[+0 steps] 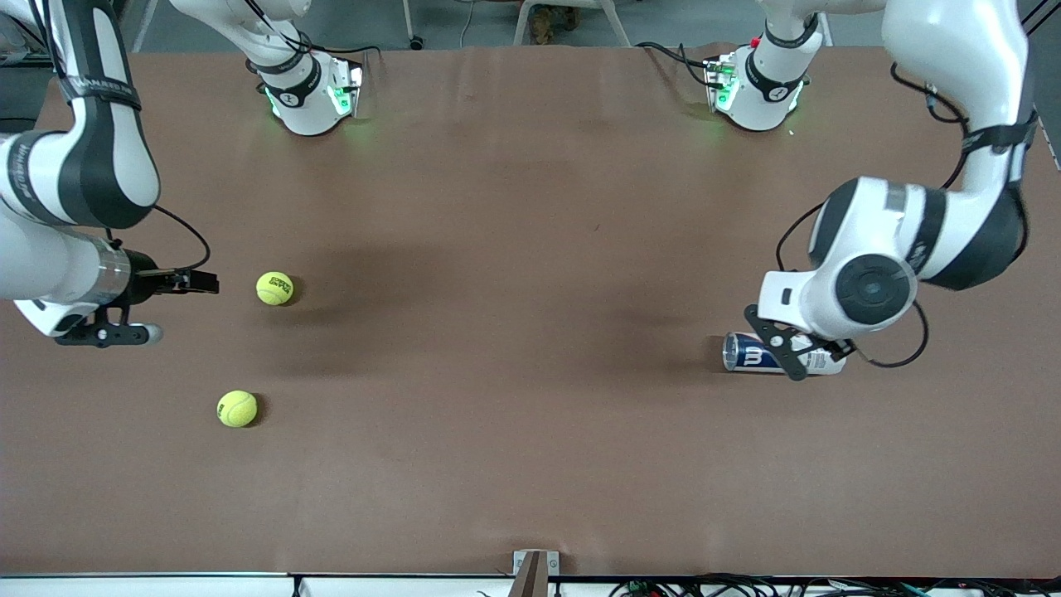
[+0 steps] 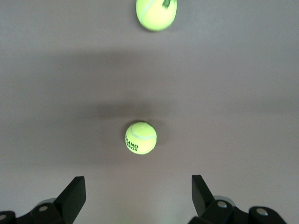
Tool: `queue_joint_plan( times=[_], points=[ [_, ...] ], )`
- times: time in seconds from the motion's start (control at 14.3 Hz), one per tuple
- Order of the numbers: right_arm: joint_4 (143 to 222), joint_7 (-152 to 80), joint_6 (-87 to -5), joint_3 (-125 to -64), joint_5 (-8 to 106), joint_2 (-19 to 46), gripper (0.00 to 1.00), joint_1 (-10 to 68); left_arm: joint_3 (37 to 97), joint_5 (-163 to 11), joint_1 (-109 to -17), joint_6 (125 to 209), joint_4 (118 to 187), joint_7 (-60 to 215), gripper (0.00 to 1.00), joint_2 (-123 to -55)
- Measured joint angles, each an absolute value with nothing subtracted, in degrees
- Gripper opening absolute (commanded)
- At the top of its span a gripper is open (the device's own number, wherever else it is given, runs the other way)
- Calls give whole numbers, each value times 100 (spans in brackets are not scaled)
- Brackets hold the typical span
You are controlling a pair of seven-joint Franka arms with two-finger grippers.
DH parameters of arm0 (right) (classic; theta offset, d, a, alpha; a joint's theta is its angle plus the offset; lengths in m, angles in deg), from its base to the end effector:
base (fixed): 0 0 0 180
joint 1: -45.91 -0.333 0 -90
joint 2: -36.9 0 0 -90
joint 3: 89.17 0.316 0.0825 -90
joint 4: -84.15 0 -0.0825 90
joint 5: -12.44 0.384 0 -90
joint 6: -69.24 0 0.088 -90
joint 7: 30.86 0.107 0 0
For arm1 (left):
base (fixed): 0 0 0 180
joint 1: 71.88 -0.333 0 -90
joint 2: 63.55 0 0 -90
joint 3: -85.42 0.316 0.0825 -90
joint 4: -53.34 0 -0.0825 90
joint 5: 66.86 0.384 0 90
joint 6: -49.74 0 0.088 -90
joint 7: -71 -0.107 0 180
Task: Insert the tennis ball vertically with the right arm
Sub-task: 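Grasp the tennis ball with the right gripper while the left gripper grasps the can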
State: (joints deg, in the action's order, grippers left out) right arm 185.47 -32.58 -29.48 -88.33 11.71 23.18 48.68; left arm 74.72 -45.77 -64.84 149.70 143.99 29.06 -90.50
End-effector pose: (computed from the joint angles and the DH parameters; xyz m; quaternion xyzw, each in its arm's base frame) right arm 0.5919 -0.0216 0.4052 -0.9899 -0.0001 0.1420 0.0002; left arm 0.6321 -0.1529 0.3510 -0.8220 0.5346 0.1702 0.0974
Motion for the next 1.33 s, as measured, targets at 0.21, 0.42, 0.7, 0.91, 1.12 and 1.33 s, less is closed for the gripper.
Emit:
queue_joint_plan(
  times=[0.21, 0.42, 0.7, 0.91, 1.12, 1.33],
  points=[
    [19080, -3258, -3409, -8834, 1171, 2231, 100, 4868, 7457, -4172, -6204, 15065, 14398, 2776, 100, -9488],
    [19842, -3257, -4281, -8835, 1171, 2173, 100, 4868, 7467, -4085, -6187, 15262, 14409, 2448, 100, -9798],
    [20609, -3254, -5241, -8835, 1171, 2054, 100, 4868, 7471, -3357, -6197, 15350, 14415, 2307, 100, -10024],
    [20670, -3250, -5404, -8835, 1198, 1828, 100, 4868, 7471, -3090, -6197, 15594, 14419, 2290, 100, -10191],
    [20672, -3248, -5633, -8834, 1245, 1640, 100, 4868, 7471, -2945, -6197, 15664, 14420, 2290, 100, -10359],
    [20677, -3243, -5725, -8834, 1251, 1475, 100, 4868, 7469, -2934, -6191, 15664, 14423, 2282, 100, -10409]
  ],
)
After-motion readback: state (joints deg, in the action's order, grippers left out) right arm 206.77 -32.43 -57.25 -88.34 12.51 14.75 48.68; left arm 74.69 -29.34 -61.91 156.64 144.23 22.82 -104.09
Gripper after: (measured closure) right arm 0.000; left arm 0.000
